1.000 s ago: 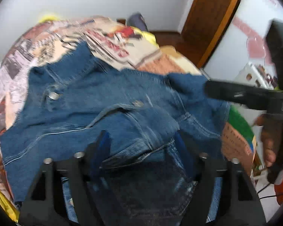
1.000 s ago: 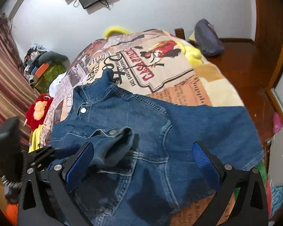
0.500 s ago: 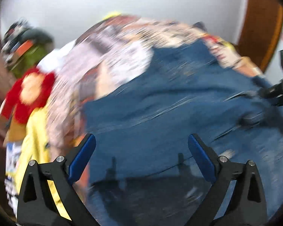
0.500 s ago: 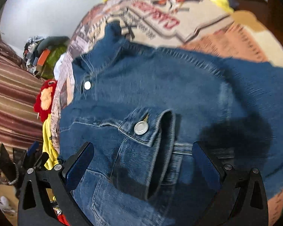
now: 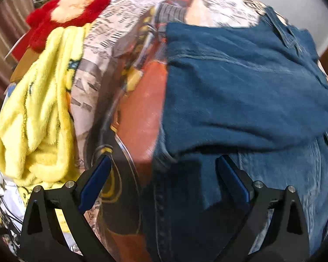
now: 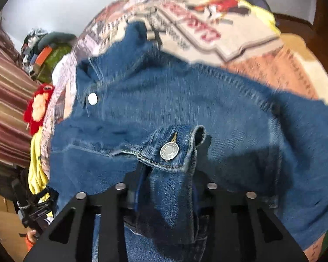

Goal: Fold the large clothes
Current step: 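Grasp the other sleeve cuff with the right tool and lift it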

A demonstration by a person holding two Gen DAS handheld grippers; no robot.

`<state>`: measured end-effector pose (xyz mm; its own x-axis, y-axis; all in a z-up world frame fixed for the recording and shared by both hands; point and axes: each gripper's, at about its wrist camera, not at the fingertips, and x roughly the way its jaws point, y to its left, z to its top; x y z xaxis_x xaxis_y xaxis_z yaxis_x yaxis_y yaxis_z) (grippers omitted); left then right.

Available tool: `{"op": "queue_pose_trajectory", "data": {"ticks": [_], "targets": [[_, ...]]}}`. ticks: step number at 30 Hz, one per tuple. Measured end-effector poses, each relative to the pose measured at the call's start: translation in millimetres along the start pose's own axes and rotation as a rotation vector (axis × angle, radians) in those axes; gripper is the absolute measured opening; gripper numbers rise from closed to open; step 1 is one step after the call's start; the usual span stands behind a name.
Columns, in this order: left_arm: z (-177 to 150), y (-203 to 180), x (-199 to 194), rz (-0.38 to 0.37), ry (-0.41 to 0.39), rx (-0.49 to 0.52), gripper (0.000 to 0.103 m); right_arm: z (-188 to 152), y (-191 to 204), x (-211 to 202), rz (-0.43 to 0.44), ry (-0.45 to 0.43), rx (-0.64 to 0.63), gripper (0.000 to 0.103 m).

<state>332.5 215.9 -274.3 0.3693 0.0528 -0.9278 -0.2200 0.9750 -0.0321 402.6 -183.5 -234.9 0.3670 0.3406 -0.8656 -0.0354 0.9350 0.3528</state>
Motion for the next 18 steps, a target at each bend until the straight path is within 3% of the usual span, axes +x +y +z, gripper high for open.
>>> {"op": "queue_pose_trajectory", "data": {"ticks": [5,11,14,18], "targets": [[11.8,5.7,-6.2,-0.01,-0.023,-0.056,0.099,11.2,19.6,-49.7,0.006,-0.137,-0.099,0.026],[13.7,1.5,-15.0,-0.021,-0.043,-0.024,0.099,4.2,29.8,-96.7,-0.061,-0.253,-0.203,0.026],[13.7,-4.2,-13.8,-0.011,-0.045,0.009,0.099,-0.5,20.4,-97.1,-0.107,-0.253,-0.204,0.026],[12.8,-10.2,-6.0,0.029,-0.033,0.032,0.099,-6.2,-4.3,-70.3,-0.144,-0.169,-0.155,0.026]]}}
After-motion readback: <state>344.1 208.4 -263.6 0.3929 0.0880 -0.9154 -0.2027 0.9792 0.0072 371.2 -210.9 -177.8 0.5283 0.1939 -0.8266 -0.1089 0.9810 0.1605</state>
